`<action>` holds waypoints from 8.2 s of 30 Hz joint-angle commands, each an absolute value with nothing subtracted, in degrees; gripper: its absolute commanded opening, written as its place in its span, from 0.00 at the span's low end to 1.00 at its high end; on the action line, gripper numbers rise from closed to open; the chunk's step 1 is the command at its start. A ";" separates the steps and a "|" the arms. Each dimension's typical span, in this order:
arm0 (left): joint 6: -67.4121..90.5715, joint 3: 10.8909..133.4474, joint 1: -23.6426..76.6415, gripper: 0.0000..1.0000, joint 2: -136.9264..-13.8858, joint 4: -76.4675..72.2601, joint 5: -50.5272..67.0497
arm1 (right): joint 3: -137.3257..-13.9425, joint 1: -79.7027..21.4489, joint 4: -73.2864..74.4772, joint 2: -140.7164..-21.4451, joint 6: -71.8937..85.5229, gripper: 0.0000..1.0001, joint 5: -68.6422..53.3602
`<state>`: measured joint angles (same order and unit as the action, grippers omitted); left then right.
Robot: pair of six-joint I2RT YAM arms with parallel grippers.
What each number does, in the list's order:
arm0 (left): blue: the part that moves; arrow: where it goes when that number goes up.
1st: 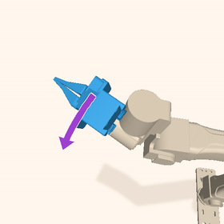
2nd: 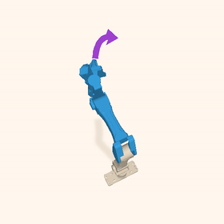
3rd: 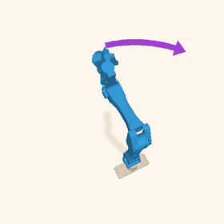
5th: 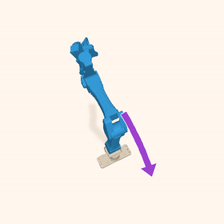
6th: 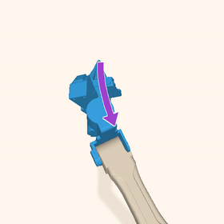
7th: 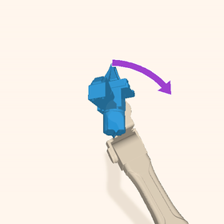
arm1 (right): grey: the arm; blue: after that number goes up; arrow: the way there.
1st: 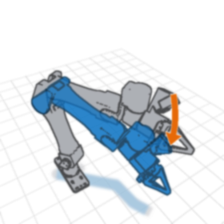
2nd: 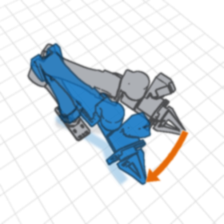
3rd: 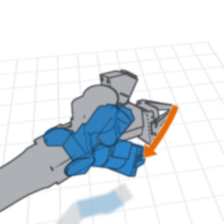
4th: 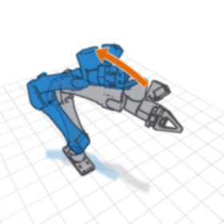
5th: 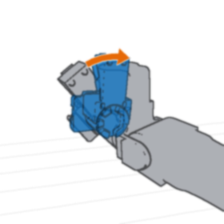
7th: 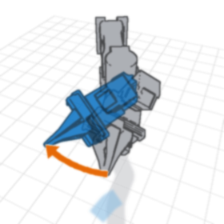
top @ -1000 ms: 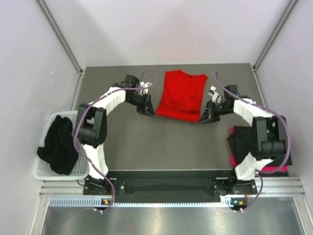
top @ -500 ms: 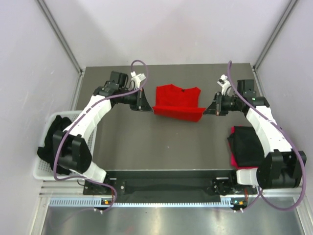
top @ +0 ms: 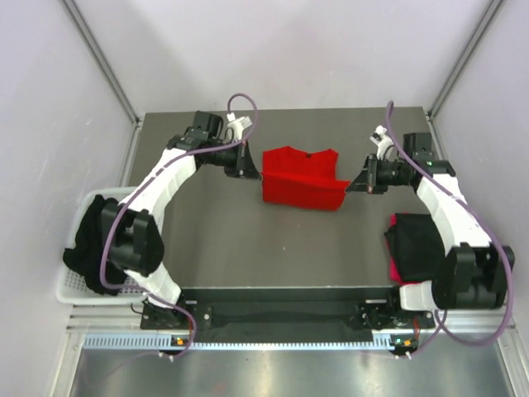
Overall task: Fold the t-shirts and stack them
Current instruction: Fold the tshirt, then neatly place the folded tshirt to the corner, then reset both grippers
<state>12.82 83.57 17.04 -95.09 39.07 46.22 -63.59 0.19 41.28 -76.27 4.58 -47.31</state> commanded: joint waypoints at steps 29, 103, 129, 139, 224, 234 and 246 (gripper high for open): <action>7.73 126.11 12.92 0.00 -134.99 35.51 31.99 | -109.59 0.35 25.66 -126.55 9.14 0.00 -44.56; 21.01 112.59 14.85 0.32 -138.87 21.97 47.90 | -119.80 -5.80 47.64 -148.18 -0.79 0.41 -55.54; 7.82 96.59 13.01 0.35 -102.05 26.28 30.32 | -75.08 -7.21 68.82 -97.05 -30.59 0.00 -36.93; 8.52 92.90 12.92 0.36 -96.77 24.26 29.79 | -69.34 -5.98 73.19 -72.08 -29.08 0.00 -20.22; 7.56 87.54 12.83 0.44 -93.78 21.45 26.19 | -72.94 51.42 63.11 -74.55 -45.71 0.30 -12.13; 7.30 82.89 12.74 0.54 -88.60 19.16 22.59 | -75.67 51.15 59.32 -58.37 -42.63 0.99 -19.49; 4.39 73.57 12.74 0.81 -79.20 22.14 14.41 | -65.14 16.82 40.14 -55.81 -9.89 1.00 -41.49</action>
<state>4.29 75.46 13.04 -83.68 22.79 16.36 -67.37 24.97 54.30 -56.64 -25.85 -36.29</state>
